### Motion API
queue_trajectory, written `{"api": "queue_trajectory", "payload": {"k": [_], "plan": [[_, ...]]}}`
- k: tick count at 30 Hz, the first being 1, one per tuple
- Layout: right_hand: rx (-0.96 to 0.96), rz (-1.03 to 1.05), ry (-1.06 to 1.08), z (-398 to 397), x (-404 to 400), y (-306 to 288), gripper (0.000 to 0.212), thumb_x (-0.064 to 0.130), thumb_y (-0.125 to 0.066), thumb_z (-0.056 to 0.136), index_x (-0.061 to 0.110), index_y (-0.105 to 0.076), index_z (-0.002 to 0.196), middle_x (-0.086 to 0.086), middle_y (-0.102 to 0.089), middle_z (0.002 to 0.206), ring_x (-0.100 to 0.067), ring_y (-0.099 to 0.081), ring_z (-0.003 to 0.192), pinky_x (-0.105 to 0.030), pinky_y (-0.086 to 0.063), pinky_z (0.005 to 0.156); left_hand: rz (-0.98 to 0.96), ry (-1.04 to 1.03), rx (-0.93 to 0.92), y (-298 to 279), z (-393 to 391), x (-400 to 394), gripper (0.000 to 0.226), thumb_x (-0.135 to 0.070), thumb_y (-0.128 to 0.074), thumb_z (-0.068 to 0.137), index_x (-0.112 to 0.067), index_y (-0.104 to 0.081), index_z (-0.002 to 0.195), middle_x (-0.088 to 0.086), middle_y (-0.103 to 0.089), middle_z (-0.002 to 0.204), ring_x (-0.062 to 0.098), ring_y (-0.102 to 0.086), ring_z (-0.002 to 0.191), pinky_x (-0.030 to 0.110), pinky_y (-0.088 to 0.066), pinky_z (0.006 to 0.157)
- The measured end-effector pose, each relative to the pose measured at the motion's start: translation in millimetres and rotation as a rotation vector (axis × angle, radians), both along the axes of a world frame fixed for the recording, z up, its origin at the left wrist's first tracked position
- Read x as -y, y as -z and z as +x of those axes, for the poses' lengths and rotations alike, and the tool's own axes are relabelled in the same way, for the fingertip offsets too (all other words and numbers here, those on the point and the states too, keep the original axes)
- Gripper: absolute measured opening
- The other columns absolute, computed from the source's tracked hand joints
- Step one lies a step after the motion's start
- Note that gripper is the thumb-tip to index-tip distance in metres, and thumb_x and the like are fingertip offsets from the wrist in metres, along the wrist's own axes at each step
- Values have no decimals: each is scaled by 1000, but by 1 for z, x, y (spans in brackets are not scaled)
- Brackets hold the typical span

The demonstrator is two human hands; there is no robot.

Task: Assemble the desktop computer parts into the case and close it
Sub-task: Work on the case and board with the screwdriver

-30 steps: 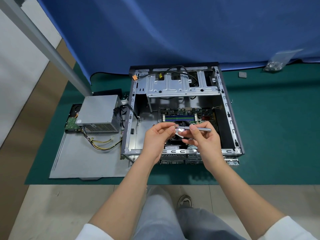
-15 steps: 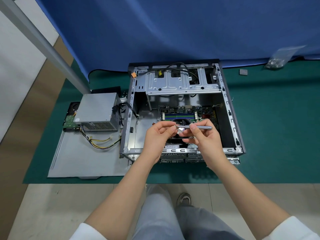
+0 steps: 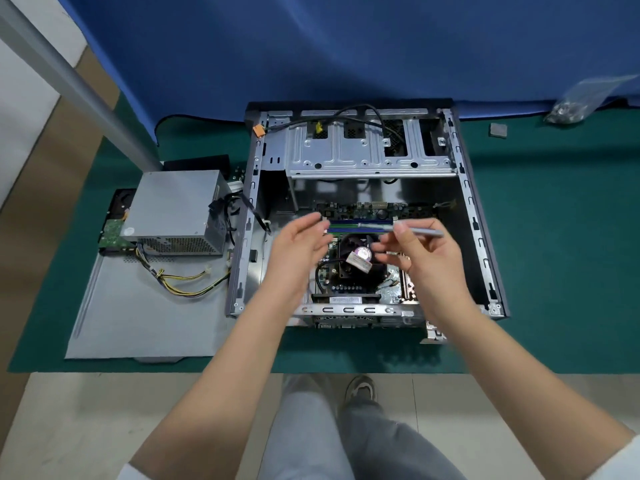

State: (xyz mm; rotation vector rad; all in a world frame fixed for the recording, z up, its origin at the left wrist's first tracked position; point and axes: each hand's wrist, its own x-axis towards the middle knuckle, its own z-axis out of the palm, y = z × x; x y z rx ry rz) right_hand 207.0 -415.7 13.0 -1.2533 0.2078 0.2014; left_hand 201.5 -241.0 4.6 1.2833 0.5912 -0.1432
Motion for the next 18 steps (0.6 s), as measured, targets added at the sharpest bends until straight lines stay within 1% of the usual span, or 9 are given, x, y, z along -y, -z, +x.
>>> {"api": "queue_trajectory", "payload": {"k": [1, 3, 4, 6, 8, 10, 13, 16, 18], "plan": [[-1, -27, 6, 11, -1, 3, 5, 11, -60, 91, 9, -55, 93, -5, -69, 73, -23, -70, 72, -29, -58, 64, 145, 50, -51, 3, 13, -5, 35, -14, -58, 93, -13, -55, 128, -1, -65, 115, 13, -64, 98, 23, -51, 89], [-3, -108, -10, 31, -6, 9, 4, 8, -60, 92, 10, -56, 93, -3, -68, 72, -21, -68, 69, -29, -57, 65, 469, 265, -135, 11, 39, -9, 41, -19, -55, 96, -10, -49, 136, -2, -59, 118, 10, -59, 91, 21, -47, 81], [-5, -157, -23, 41, -11, 14, 5, 8, -60, 92, 10, -57, 93, -4, -67, 72, -19, -68, 67, -28, -57, 65, 601, 390, -177, 17, 51, -9, 45, -23, -54, 96, -8, -45, 138, 1, -57, 121, 13, -58, 95, 23, -44, 81], [-10, -238, -44, 59, -22, 26, 7, 6, -60, 92, 11, -55, 91, -5, -65, 72, -16, -66, 63, -25, -56, 62, 791, 607, -256, 32, 71, -7, 50, -28, -55, 96, -4, -44, 138, 10, -54, 132, 23, -55, 112, 24, -38, 84], [-32, -302, -53, 72, -33, 42, 8, 6, -58, 93, 12, -54, 91, -5, -63, 74, -13, -64, 61, -23, -55, 59, 882, 733, -285, 44, 81, -6, 49, -31, -56, 95, -1, -47, 133, 16, -55, 130, 28, -54, 116, 27, -40, 85], [-37, -380, -64, 83, -43, 57, 5, 8, -57, 94, 10, -53, 96, -5, -62, 75, -12, -63, 62, -22, -53, 55, 910, 834, -273, 57, 84, -6, 43, -30, -52, 97, -2, -50, 130, 17, -57, 128, 31, -54, 116, 31, -42, 90], [19, -534, -113, 98, -58, 75, 6, 12, -55, 95, 15, -52, 91, -5, -64, 77, -16, -64, 65, -26, -51, 55, 977, 933, -270, 68, 84, -7, 37, -29, -44, 101, -3, -54, 125, 18, -59, 123, 32, -56, 111, 31, -43, 87], [110, -774, -214, 112, -71, 88, 19, 19, -55, 95, 23, -47, 79, -8, -67, 84, -23, -67, 80, -40, -54, 72, 1099, 1015, -258, 72, 84, -7, 30, -16, -40, 101, 0, -56, 120, 16, -61, 117, 30, -58, 101, 34, -45, 84], [172, -867, -227, 117, -78, 94, 13, 18, -54, 95, 18, -50, 82, -11, -69, 92, -28, -66, 88, -41, -51, 81, 1152, 1056, -252, 73, 84, -7, 22, -8, -40, 99, 2, -56, 110, 14, -60, 103, 30, -58, 93, 32, -44, 75]]}}
